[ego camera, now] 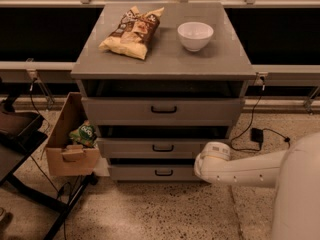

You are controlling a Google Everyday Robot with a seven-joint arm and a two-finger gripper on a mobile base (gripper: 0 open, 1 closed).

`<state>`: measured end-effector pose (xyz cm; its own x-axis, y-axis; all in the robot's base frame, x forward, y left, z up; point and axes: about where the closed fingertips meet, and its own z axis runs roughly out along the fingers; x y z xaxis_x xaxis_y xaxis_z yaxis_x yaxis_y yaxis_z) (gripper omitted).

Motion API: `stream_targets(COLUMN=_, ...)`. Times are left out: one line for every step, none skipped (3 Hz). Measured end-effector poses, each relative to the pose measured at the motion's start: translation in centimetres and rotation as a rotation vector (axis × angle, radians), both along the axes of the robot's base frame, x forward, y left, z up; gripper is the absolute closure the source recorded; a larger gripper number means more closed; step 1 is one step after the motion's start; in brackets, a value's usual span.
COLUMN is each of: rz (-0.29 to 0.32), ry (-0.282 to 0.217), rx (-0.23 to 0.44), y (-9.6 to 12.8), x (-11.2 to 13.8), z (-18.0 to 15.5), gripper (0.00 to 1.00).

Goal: Close middle drawer

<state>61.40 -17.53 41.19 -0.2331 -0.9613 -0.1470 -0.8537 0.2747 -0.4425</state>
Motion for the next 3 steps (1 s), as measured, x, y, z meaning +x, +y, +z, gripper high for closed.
stream_targets(rz=0.111, ry=0.043, rx=-0.035, y=-0.6, x=-4.6, z=3.7, gripper=1.00)
stream_targets(rz=0.261, ry=0.123, rx=-0.033, y=0.7, x=-9.3, z=3.6, gripper=1.00)
stream_targets(rz=0.330, ry=0.265, rx=-0.054, y=-0.6, x=-15.9, z=0.4, gripper=0.91)
